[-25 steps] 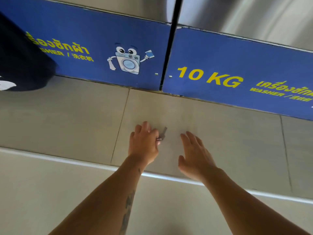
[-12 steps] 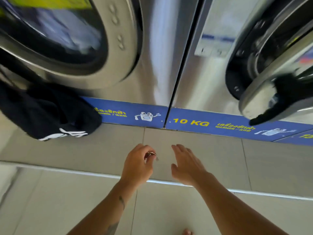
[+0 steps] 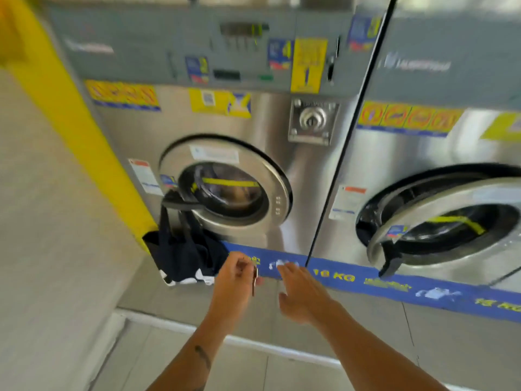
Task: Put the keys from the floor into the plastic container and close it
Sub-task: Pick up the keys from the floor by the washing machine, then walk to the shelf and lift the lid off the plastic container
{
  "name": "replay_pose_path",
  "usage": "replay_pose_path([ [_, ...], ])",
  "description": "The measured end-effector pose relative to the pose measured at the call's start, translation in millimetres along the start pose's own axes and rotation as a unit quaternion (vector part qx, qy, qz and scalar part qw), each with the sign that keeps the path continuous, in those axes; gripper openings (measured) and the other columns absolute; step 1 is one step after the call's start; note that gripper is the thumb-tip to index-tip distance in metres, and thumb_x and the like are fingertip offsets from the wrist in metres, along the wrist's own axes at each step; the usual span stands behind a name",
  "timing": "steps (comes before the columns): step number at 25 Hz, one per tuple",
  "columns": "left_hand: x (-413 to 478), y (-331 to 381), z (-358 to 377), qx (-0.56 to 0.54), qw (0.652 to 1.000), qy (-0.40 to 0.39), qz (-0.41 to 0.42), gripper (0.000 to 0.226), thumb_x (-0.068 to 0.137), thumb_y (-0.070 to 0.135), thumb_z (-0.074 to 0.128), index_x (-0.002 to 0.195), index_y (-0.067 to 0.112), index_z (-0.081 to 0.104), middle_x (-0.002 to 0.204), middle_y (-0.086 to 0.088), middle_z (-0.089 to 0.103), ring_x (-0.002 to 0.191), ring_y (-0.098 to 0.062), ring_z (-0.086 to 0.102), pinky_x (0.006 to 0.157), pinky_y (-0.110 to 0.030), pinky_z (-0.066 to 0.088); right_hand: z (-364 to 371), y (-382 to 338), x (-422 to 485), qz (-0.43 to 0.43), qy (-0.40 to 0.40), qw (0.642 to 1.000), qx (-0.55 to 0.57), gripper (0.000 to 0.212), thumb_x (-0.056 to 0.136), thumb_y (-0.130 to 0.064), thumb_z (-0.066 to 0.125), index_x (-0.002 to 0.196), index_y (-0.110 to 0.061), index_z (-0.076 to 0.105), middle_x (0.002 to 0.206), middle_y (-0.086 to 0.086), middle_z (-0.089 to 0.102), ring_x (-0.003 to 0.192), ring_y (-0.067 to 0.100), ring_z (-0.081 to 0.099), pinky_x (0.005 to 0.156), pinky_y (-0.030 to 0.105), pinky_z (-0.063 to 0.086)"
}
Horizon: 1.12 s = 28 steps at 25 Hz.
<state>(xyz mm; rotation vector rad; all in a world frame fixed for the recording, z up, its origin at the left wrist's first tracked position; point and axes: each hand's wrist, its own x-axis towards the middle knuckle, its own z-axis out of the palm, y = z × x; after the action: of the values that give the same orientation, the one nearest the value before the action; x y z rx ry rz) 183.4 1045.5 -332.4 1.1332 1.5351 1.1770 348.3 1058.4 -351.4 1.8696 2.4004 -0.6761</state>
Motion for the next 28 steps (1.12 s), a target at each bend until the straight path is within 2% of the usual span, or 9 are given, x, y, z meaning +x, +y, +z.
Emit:
replay_pose_path([
  [3,-20.5,37.6,-32.0,-0.083,0.995,0.044,-0.038,0.020,0.095,-0.007,0.044,0.080,0.002,0.053,0.064,-0.016,0.052,0.050,-0.023,0.051,0.047,-0.030,0.048,-32.0,-30.6,-7.6,-0.046,0.009,0.999,-0.010,0.055,0.088,-0.022,0.048,0.142,-0.015,0.039,0.146,0.007,0.041,0.136,0.030,0.036,0.108,0.046,0.037],
  [5,-42.0,57.4,-54.2,-0.083,0.991,0.086,-0.056,0.018,0.093,-0.006,0.050,0.081,0.004,0.057,0.065,-0.017,0.052,0.049,-0.022,0.049,0.050,-0.029,0.047,-48.9,-45.3,-13.7,-0.094,0.012,0.995,-0.019,0.051,0.089,-0.022,0.048,0.139,-0.015,0.041,0.141,0.005,0.043,0.133,0.029,0.039,0.104,0.044,0.040],
  [8,-80.0,75.2,-85.1,-0.026,0.986,0.153,-0.061,0.007,0.089,0.001,0.061,0.086,0.007,0.061,0.066,-0.011,0.054,0.053,-0.019,0.050,0.053,-0.030,0.049,-69.2,-70.0,-22.0,-0.172,0.014,0.984,-0.045,0.053,0.093,-0.025,0.049,0.143,-0.013,0.039,0.144,0.009,0.043,0.132,0.032,0.041,0.107,0.041,0.036],
  [11,-125.4,81.7,-118.9,0.098,0.967,0.217,-0.094,0.005,0.084,0.011,0.064,0.088,0.015,0.064,0.070,-0.005,0.060,0.061,-0.021,0.058,0.063,-0.040,0.056,-77.6,-105.9,-42.4,-0.257,-0.007,0.965,-0.061,0.057,0.097,-0.027,0.046,0.150,-0.012,0.033,0.151,0.010,0.038,0.136,0.032,0.037,0.110,0.041,0.034],
  [14,-185.4,87.3,-152.2,0.139,0.944,0.261,-0.147,0.012,0.085,0.011,0.056,0.091,0.018,0.064,0.076,-0.004,0.061,0.060,-0.019,0.056,0.053,-0.027,0.049,-70.4,-153.5,-70.0,-0.327,-0.035,0.942,-0.069,0.051,0.098,-0.027,0.044,0.147,-0.014,0.036,0.149,0.008,0.040,0.136,0.030,0.038,0.108,0.045,0.038],
  [17,-263.1,90.0,-189.0,0.173,0.913,0.328,-0.173,0.019,0.087,0.009,0.049,0.096,0.018,0.064,0.086,-0.003,0.063,0.063,-0.015,0.055,0.051,-0.020,0.041,-53.5,-215.7,-112.9,-0.411,-0.076,0.905,-0.079,0.051,0.099,-0.027,0.039,0.148,-0.018,0.033,0.152,0.005,0.037,0.137,0.027,0.037,0.108,0.041,0.038],
  [19,-320.0,87.0,-217.2,0.179,0.890,0.374,-0.192,0.020,0.086,0.009,0.048,0.096,0.018,0.063,0.090,-0.003,0.063,0.066,-0.016,0.057,0.054,-0.022,0.043,-39.9,-260.1,-150.6,-0.470,-0.094,0.873,-0.093,0.054,0.100,-0.026,0.038,0.152,-0.018,0.028,0.157,0.003,0.032,0.141,0.025,0.033,0.112,0.038,0.033],
  [23,-456.0,74.4,-273.8,0.181,0.832,0.469,-0.236,0.020,0.084,0.010,0.046,0.092,0.019,0.062,0.094,-0.004,0.063,0.072,-0.018,0.059,0.058,-0.026,0.046,-6.1,-349.1,-248.7,-0.566,-0.108,0.809,-0.113,0.055,0.098,-0.027,0.041,0.152,-0.018,0.031,0.154,0.003,0.037,0.139,0.025,0.037,0.111,0.039,0.035],
  [28,-638.2,57.7,-324.6,0.202,0.763,0.545,-0.284,0.020,0.087,0.012,0.045,0.095,0.018,0.062,0.089,0.001,0.062,0.069,-0.015,0.057,0.056,-0.022,0.042,53.3,-443.8,-392.9,-0.643,-0.126,0.745,-0.125,0.056,0.099,-0.027,0.042,0.153,-0.017,0.030,0.156,0.004,0.036,0.141,0.026,0.036,0.112,0.039,0.035],
])
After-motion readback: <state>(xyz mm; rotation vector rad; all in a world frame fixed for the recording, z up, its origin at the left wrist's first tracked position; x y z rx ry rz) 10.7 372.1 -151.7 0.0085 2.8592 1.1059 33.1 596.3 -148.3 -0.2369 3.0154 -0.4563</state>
